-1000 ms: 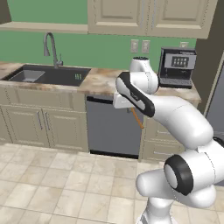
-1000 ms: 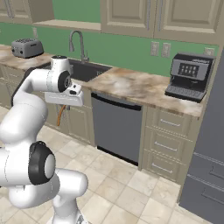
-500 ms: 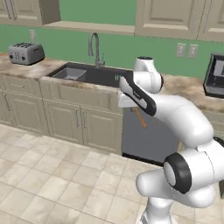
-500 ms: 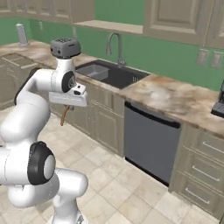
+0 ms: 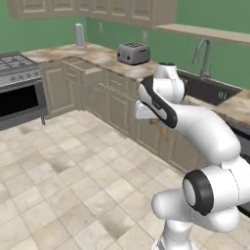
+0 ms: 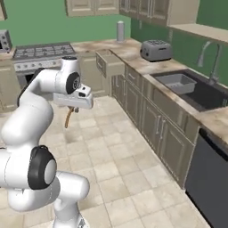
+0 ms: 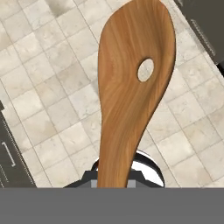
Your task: Organize the utensils by type. Pick up the wooden spoons from the counter and place them in the open cabinet. Then pick up the metallic utensils from the counter and place them in the open drawer.
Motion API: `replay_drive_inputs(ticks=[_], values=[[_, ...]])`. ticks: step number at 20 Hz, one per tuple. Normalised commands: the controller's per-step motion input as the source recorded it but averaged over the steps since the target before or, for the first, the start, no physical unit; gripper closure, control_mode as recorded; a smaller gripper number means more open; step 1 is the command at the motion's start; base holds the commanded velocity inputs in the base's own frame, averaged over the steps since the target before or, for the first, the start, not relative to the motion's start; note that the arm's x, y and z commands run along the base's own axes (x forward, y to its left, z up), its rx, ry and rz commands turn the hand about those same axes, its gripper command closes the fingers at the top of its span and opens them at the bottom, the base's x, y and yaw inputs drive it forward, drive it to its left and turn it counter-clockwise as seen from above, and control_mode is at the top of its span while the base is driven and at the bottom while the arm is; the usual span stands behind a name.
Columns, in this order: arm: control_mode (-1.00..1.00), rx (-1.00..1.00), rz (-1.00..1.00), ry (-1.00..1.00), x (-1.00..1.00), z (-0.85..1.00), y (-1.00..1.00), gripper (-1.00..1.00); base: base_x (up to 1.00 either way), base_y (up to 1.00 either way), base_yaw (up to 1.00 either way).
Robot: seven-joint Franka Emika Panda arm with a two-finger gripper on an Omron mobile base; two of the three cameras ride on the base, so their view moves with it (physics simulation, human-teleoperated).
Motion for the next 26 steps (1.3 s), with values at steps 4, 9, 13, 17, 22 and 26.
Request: replay_drive_inputs(ticks=[4,9,13,17,22,26], values=[[1.0,0.0,0.0,0.0,0.0,0.0,0.0,1.0,0.72,0.0,0.67],[1.0,0.0,0.0,0.0,0.0,0.0,0.0,1.0,0.68,0.0,0.58],[1.0,0.0,0.0,0.0,0.0,0.0,0.0,1.0,0.53,-0.05,0.23],[1.0,0.0,0.0,0.0,0.0,0.0,0.0,1.0,0.68,-0.04,0.07],[1.0,0.0,0.0,0.0,0.0,0.0,0.0,1.0,1.0,0.0,0.01],[1.0,0.0,0.0,0.0,0.0,0.0,0.0,1.0,1.0,0.0,0.02]])
